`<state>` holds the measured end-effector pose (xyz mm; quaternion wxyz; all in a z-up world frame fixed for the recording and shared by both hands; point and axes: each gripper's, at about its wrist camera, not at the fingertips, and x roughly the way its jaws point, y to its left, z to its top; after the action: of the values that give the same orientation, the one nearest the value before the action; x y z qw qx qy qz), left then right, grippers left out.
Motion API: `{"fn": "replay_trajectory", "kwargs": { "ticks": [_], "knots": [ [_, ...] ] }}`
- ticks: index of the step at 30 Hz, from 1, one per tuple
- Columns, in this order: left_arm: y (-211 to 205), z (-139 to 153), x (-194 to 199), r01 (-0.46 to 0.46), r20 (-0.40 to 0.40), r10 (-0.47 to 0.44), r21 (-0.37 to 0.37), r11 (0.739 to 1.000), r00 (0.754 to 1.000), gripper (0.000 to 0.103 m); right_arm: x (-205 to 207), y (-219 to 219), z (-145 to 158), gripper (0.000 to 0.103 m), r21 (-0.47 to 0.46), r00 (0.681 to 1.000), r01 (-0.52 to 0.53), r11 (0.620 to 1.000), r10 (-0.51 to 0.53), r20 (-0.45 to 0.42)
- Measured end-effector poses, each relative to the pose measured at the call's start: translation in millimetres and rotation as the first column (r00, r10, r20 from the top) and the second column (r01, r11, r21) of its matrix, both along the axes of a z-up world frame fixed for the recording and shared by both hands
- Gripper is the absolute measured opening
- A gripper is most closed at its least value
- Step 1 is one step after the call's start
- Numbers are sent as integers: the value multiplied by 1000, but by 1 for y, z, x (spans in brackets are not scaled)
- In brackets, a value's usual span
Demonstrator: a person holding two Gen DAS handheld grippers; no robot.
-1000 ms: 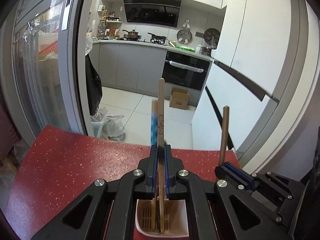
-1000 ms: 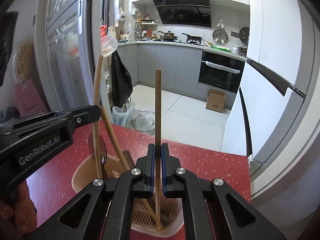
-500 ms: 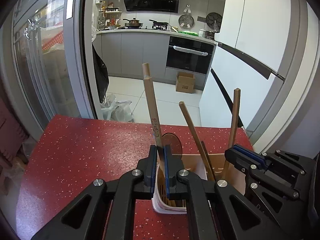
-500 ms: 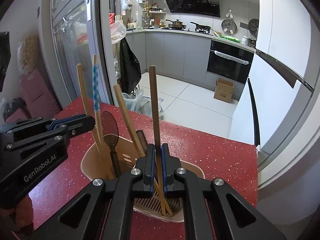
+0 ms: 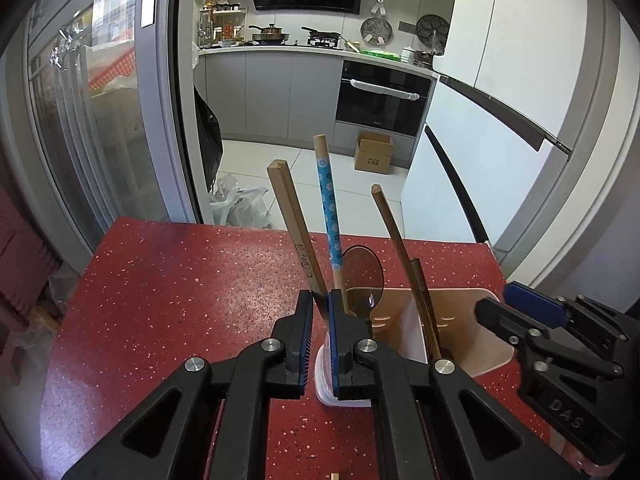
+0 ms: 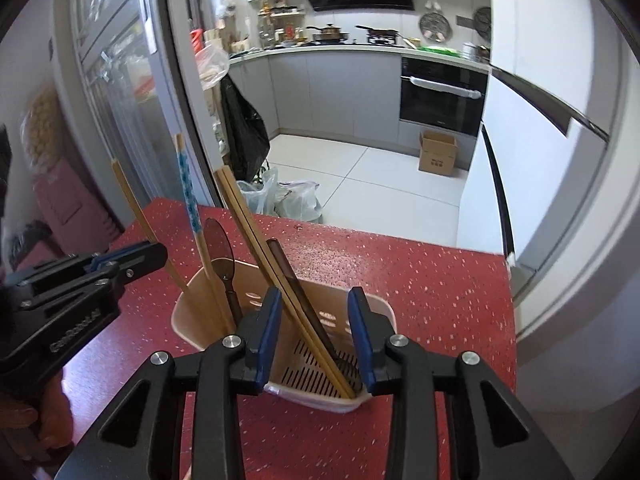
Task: Organize utensils
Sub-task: 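Move both open tools back over the spoons and yellow chopstick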
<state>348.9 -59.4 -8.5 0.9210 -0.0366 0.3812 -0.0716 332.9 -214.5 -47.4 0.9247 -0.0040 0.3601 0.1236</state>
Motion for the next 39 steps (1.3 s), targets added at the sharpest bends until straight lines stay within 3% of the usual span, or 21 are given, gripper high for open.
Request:
{"fn": "replay_trajectory", "kwargs": {
  "ticks": [8,9,10,11,12,13,20,23,25,27,29,32,35,39],
  "knots": [
    [0,2,-3,16,-14,-15,30,999,1000,36,-42,-29,1,39,65,997,61,996,-57,-51],
    [0,2,-3,17,-13,-16,33,999,1000,41,-46,-31,0,39,69,996,67,995,-63,-58],
    [0,1,-3,16,-17,-15,36,999,1000,78,-51,-35,-1,39,75,995,75,994,-70,-69],
    [1,1,-2,5,-22,-4,39,999,1000,101,-55,-37,-2,39,82,994,84,993,-77,-81],
    [3,3,-4,-9,-12,9,40,999,1000,103,-61,-41,-3,39,89,992,94,992,-86,-93],
    [5,6,-8,-23,22,23,37,999,1000,103,-65,-43,-4,39,92,991,101,991,-92,-101],
    [11,11,-23,-7,7,6,65,998,1000,103,-95,-53,-12,44,94,977,150,984,-134,-163],
    [19,7,-43,-4,-26,6,75,997,1000,103,-106,-59,-23,54,104,962,175,979,-147,-231],
    [25,-2,-54,-2,-83,8,69,998,997,103,-112,-61,-30,68,116,950,180,977,-142,-278],
    [35,-19,-71,0,-170,10,56,998,985,103,-117,-61,-40,75,126,931,182,975,-130,-341],
    [40,-36,-88,14,-240,4,72,997,971,103,-124,-59,-53,75,128,902,189,974,-121,-414],
    [50,-72,-123,46,-371,0,114,992,929,103,-136,-56,-69,75,119,872,189,975,-111,-477],
    [56,-95,-152,57,-447,9,134,989,895,103,-151,-47,-86,75,117,833,179,977,-88,-546],
    [61,-114,-183,44,-494,34,146,988,869,103,-166,-33,-106,75,118,790,167,979,-61,-610]
  ]
}}
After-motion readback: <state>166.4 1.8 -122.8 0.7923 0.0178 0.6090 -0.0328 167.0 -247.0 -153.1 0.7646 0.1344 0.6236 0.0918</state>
